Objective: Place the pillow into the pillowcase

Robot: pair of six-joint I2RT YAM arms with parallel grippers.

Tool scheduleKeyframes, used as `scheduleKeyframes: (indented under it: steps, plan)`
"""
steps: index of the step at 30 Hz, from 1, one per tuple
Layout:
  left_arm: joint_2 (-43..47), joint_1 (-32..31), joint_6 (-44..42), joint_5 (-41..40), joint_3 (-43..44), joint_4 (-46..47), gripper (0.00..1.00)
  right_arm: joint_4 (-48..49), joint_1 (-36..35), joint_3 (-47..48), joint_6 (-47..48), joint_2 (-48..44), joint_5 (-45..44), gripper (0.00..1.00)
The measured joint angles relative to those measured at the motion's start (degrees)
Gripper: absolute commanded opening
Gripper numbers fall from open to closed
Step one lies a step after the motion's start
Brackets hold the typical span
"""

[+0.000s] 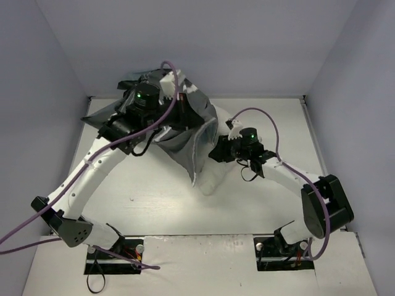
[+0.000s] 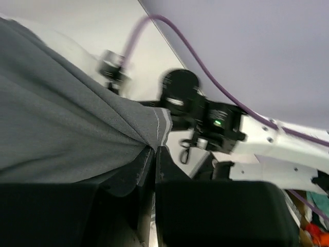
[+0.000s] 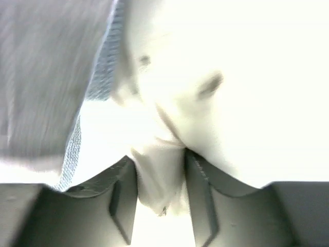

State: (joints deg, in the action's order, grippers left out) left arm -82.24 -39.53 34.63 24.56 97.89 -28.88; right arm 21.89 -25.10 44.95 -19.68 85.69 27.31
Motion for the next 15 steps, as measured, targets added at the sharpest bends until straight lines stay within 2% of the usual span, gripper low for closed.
scheduleKeyframes:
  steps: [5,9,13,14,15]
  plan:
    - [-1.2,9.5,-3.4,1.9,2.4,-0.4,0.00,-0.6,0.1,-0.4,1.9,-4.3,-0.7,0.40]
    - [-9.9,18.2,-7.2,2.4,9.7,-0.5,0.00,-1.9,0.1,-0.3,2.8,-4.9,-1.7,0.41]
    - [-20.3,24.4,-11.7,-2.3,15.0,-0.4,0.00,-3.6,0.1,0.7,3.6,-5.2,-2.6,0.42]
    - [-22.4,25.6,-12.2,-4.1,15.3,-0.5,0.24,-4.2,0.1,1.1,3.7,-5.5,-3.0,0.42]
    - [-24.3,26.6,-13.0,-6.1,15.3,-0.7,0.39,-4.6,0.1,1.4,3.9,-5.8,-3.2,0.42]
